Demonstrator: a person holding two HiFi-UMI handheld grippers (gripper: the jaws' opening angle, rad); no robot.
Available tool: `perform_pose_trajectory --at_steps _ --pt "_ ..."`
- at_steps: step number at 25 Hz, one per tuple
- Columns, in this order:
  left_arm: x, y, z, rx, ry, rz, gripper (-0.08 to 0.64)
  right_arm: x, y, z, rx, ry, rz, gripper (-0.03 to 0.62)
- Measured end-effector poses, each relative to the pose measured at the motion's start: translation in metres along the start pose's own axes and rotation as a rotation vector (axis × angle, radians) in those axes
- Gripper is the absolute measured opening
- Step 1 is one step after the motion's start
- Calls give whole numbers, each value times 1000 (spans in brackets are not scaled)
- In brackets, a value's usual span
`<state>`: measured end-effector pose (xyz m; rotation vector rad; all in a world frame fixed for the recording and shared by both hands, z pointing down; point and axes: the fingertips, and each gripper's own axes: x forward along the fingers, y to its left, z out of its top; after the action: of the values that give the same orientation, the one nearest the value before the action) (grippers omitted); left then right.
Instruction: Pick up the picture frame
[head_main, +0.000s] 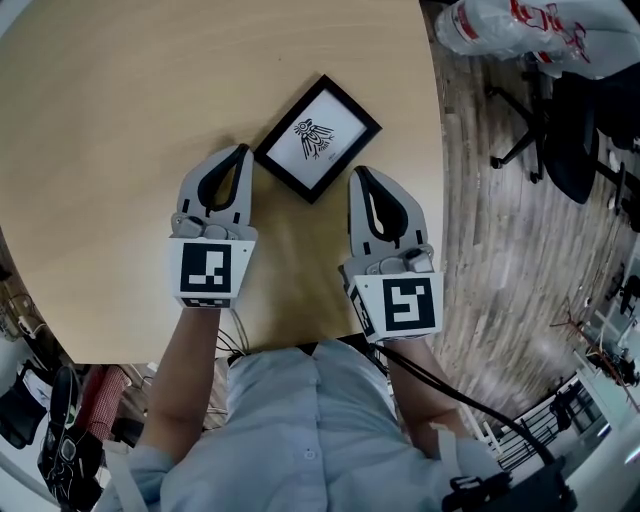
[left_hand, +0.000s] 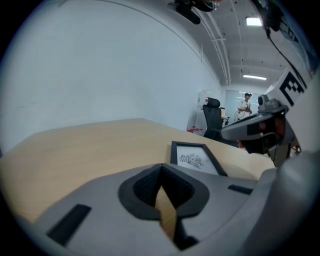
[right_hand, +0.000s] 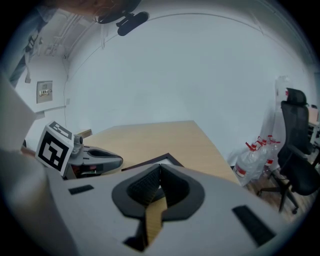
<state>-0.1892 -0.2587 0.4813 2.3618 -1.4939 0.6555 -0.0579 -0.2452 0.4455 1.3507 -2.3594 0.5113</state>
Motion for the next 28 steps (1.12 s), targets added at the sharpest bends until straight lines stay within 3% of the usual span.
perform_pose_trajectory --at_steps 6,13,18,21,28 --pt "5 -12 -4 76 58 -35 2 2 1 0 6 6 1 0" --pt "4 -19 -11 74 104 -79 2 -2 3 1 2 1 -9 0" --pt "7 -6 -12 -50 108 -56 0 -3 -1 2 6 -3 -14 0" --pt "10 -4 -15 -36 138 -45 2 -6 -4 1 12 -3 -19 0" --pt "11 -25 -21 -121 196 -110 2 -10 -7 0 17 -8 -18 0"
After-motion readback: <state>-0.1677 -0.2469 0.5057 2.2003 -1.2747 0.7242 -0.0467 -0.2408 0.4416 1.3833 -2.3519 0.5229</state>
